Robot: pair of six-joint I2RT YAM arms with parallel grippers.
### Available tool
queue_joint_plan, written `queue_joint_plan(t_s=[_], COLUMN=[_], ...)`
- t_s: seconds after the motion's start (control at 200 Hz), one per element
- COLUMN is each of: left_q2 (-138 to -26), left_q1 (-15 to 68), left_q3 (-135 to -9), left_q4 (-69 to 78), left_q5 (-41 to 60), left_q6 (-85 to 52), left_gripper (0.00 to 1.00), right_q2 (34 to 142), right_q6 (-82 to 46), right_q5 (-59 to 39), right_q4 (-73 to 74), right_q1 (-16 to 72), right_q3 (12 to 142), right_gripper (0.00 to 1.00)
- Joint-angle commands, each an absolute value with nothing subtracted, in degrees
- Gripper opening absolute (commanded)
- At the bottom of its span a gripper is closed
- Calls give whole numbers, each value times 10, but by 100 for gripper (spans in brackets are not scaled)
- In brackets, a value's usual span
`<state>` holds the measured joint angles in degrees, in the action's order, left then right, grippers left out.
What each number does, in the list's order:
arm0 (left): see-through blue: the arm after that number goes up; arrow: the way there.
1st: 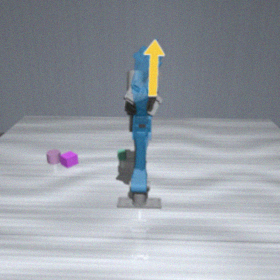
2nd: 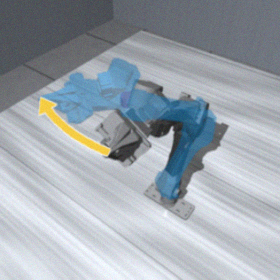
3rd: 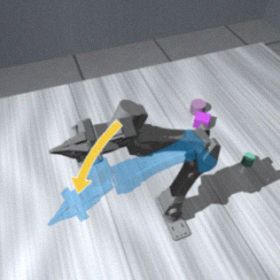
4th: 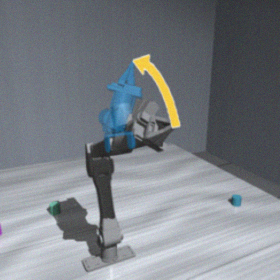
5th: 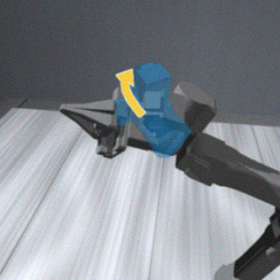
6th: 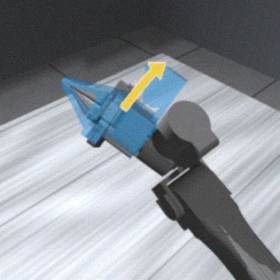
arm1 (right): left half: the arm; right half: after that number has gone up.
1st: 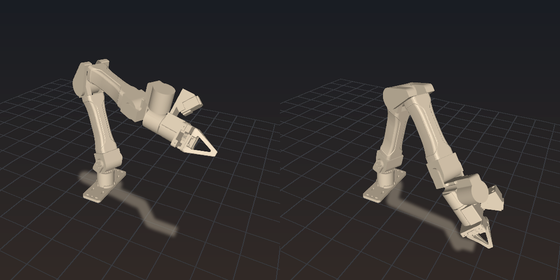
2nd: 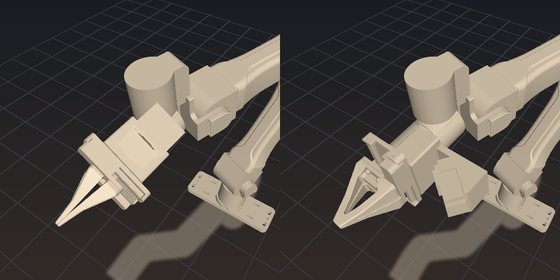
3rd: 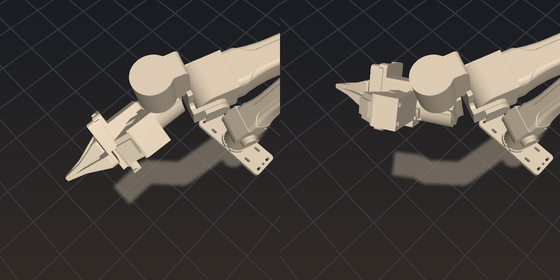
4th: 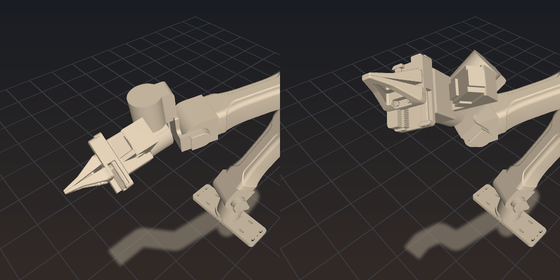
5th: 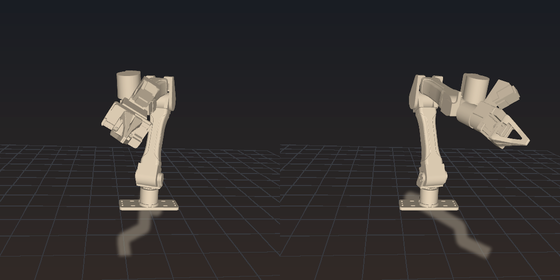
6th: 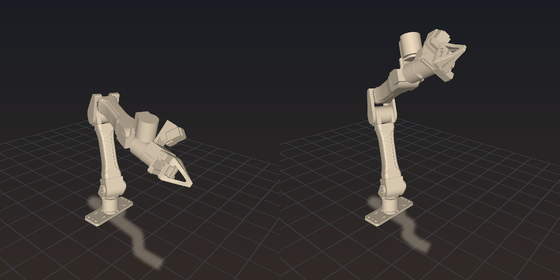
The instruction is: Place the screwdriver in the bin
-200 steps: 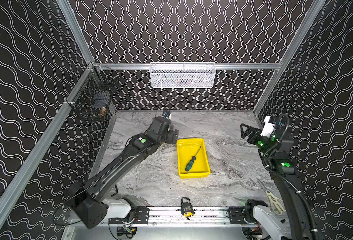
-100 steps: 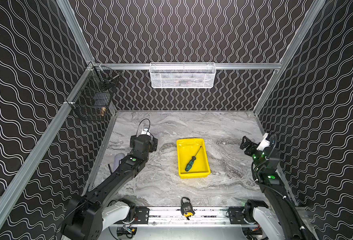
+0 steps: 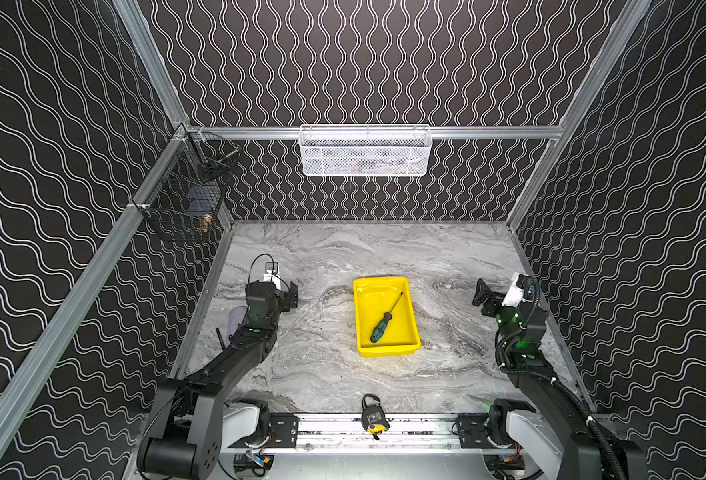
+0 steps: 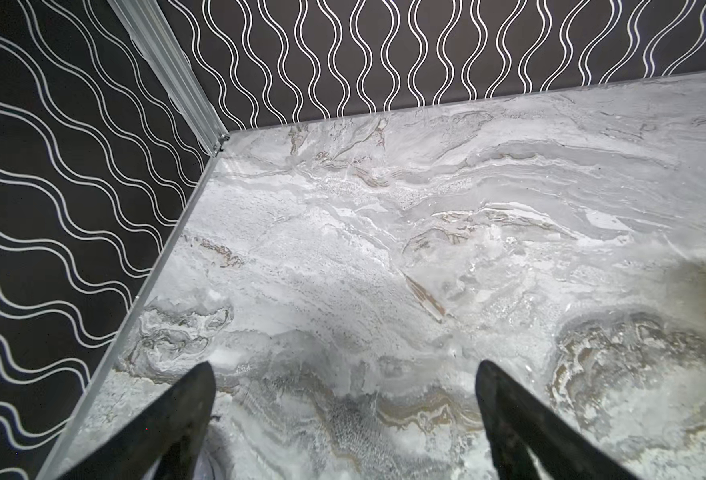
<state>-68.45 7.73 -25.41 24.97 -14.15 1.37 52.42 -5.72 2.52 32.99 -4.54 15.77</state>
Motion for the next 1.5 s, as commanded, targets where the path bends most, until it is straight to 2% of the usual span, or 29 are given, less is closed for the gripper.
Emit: queue_joint_plan(t_s=[0.0,0.335,0.455,0.566,0.711,0.856,1.256,1.392,1.492], left_q2=[-692,-748,-776,-785,-788,-770,-766,-773,-783], left_q1=[69,62,61,60,59,59,59,59,59], left_q3=[-250,-241,-229,-241,-249,-234,-242,-233,-241], left_q4=[304,393,448,440,424,419,394,429,432], left_q5=[-106,-44,-49,-35,-32,-23,-4,-27,-27], left_q6=[2,15,16,25,23,13,15,15,29], left_gripper=[99,99,99,99,99,99,99,99,99], right_q2=[525,587,633,687,690,706,822,891,867], right_q6=[-21,-19,-3,2,-11,-5,2,11,14], right_q5=[44,30,58,56,33,34,17,13,10], right_q4=[370,455,571,664,592,595,675,777,687], right_q1=[-45,-44,-45,-44,-44,-43,-33,-28,-25], right_q3=[162,150,111,88,112,107,126,109,132], right_gripper=[100,99,100,100,100,99,100,100,100])
